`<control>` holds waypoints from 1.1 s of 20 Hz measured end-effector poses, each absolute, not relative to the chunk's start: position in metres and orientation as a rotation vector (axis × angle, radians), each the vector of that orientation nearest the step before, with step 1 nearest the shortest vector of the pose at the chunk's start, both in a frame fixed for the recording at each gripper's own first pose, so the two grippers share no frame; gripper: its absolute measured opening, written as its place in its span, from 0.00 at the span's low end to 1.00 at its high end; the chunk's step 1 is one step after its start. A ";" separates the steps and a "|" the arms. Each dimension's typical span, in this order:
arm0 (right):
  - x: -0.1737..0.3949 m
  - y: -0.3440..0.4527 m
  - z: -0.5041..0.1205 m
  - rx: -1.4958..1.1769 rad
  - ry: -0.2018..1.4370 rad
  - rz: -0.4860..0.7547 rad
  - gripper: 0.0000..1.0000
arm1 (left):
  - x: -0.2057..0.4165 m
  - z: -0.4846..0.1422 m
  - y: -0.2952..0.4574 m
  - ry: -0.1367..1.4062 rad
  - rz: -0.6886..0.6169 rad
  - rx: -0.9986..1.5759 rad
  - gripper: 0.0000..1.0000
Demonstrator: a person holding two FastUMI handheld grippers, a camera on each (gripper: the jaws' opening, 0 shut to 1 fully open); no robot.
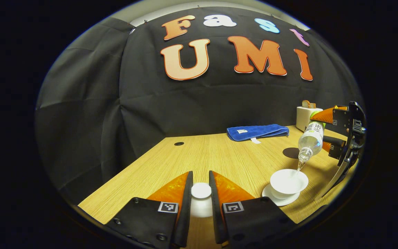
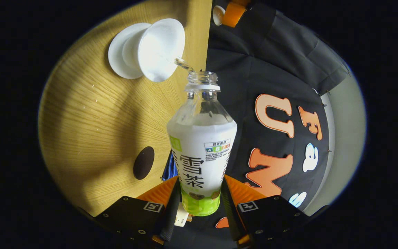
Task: Open the teacup lid with one hand, grasp the water bottle and pour water into the teacup with the other hand; after pouring, place the water bottle on the coaster and then close the teacup lid.
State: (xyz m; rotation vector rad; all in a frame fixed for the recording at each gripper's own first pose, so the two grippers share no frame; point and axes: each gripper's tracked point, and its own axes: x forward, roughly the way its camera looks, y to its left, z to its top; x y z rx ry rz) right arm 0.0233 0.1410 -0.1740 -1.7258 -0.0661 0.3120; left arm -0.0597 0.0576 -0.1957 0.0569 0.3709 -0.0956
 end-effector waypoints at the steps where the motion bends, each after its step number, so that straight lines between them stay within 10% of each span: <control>1: 0.025 0.141 -0.171 -1.731 -0.075 0.307 0.64 | -0.061 -0.195 0.058 0.372 -0.097 0.057 0.33; 22: 0.019 0.163 -0.142 -1.870 -0.351 0.196 0.64 | -0.061 -0.185 0.059 0.344 -0.100 0.057 0.33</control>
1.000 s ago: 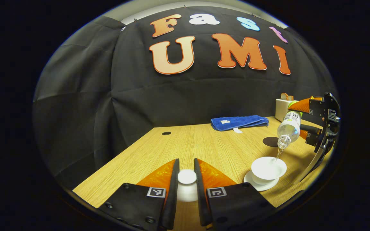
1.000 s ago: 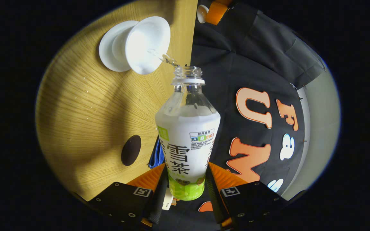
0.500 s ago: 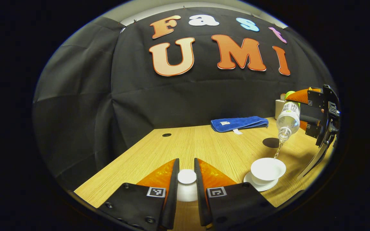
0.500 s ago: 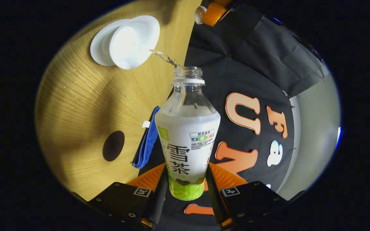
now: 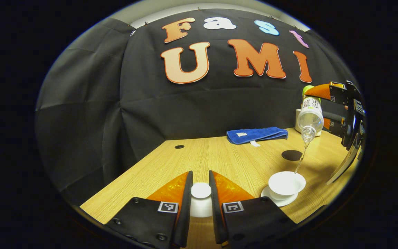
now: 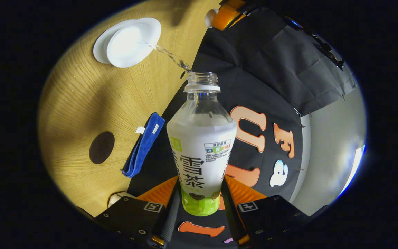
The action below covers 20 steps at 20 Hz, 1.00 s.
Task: Open the teacup lid with one hand, grasp the water bottle and pour water into the teacup with the other hand; after pouring, place the water bottle on the coaster and then close the teacup lid.
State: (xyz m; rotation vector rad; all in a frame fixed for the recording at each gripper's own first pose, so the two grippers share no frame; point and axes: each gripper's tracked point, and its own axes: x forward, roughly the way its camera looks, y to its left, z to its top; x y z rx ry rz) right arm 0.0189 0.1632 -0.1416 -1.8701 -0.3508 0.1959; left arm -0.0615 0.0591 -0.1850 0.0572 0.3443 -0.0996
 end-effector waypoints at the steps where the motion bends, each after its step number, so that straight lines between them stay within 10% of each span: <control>1: 0.019 0.164 -0.140 -1.877 -0.363 0.193 0.64 | -0.060 -0.185 0.059 0.343 -0.100 0.059 0.33; 20: 0.011 0.199 -0.159 -1.995 -0.469 0.308 0.64 | -0.066 -0.188 0.056 0.346 -0.114 0.068 0.33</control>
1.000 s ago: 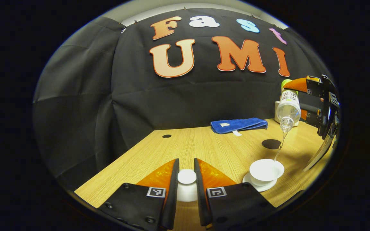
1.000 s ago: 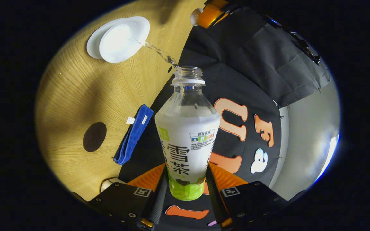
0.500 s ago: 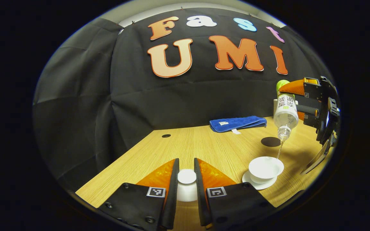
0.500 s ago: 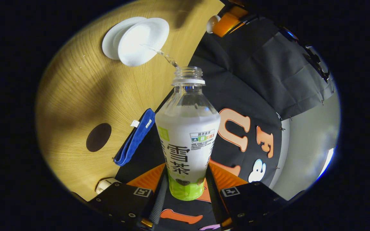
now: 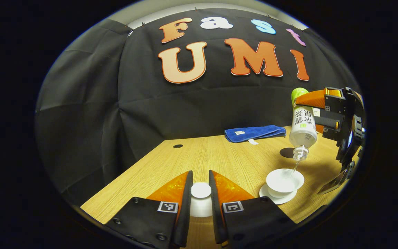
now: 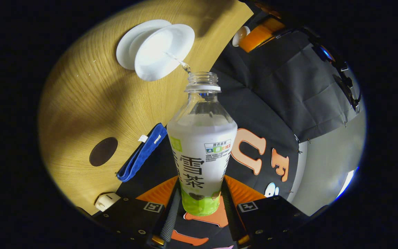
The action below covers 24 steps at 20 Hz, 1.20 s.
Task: Open the teacup lid with one hand, grasp the water bottle and pour water into the teacup with the other hand; after pouring, place the water bottle on the coaster and then close the teacup lid.
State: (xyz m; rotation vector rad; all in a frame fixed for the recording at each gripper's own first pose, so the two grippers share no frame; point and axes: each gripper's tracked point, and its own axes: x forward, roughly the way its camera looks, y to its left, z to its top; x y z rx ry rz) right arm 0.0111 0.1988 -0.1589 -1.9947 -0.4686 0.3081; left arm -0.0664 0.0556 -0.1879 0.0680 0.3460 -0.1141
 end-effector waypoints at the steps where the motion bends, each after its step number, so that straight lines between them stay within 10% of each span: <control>1: 0.009 0.201 -0.158 -1.998 -0.478 0.310 0.64 | -0.067 -0.188 0.056 0.347 -0.112 0.069 0.30; 24: 0.007 0.204 -0.189 -1.679 -0.301 0.455 0.65 | -0.068 -0.175 0.044 0.313 -0.133 0.056 0.32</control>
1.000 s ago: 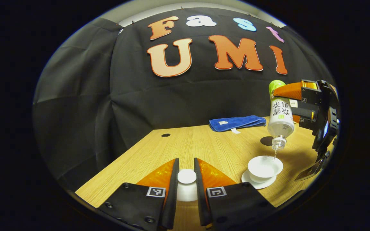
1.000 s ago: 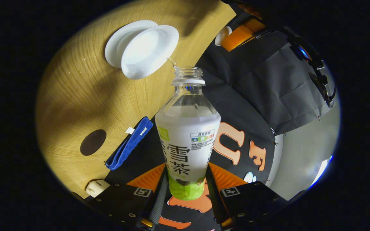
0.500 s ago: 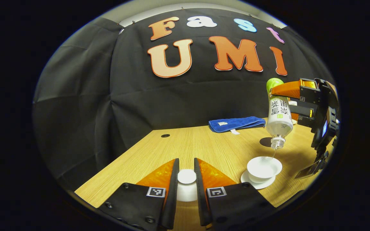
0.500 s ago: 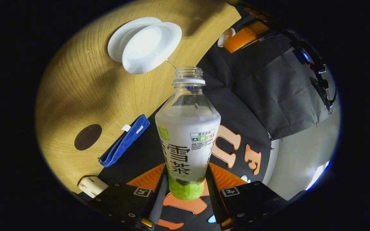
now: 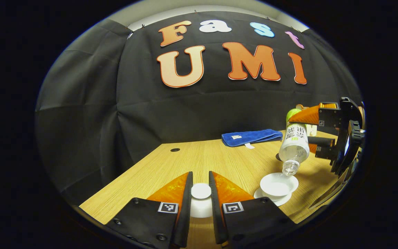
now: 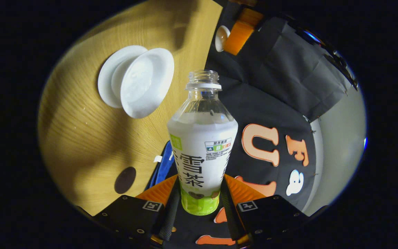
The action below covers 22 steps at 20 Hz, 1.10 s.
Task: Open the teacup lid with one hand, grasp the water bottle and pour water into the teacup with the other hand; after pouring, place the water bottle on the coaster and then close the teacup lid.
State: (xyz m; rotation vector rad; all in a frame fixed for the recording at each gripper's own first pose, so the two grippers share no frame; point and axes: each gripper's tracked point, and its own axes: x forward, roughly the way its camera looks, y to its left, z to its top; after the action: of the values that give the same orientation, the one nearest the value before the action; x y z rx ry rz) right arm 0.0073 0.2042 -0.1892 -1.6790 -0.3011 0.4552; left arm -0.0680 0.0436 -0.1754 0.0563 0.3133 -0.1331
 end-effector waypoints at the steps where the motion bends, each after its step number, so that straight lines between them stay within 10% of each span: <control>1: 0.008 0.202 -0.196 -1.616 -0.266 0.481 0.65 | -0.068 -0.174 0.042 0.312 -0.137 0.054 0.33; 11: 0.003 0.210 -0.210 -0.945 0.032 0.625 0.65 | -0.062 -0.162 0.014 0.293 -0.180 0.024 0.33; 22: 0.021 0.162 -0.172 -0.442 0.097 0.519 0.67 | -0.057 -0.138 -0.049 0.257 -0.283 -0.029 0.33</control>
State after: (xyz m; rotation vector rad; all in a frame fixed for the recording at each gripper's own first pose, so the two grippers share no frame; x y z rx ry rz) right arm 0.0208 0.1620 -0.1724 -0.4419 0.0973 0.5190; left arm -0.0572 -0.0489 -0.1383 -0.0286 0.2571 -0.2833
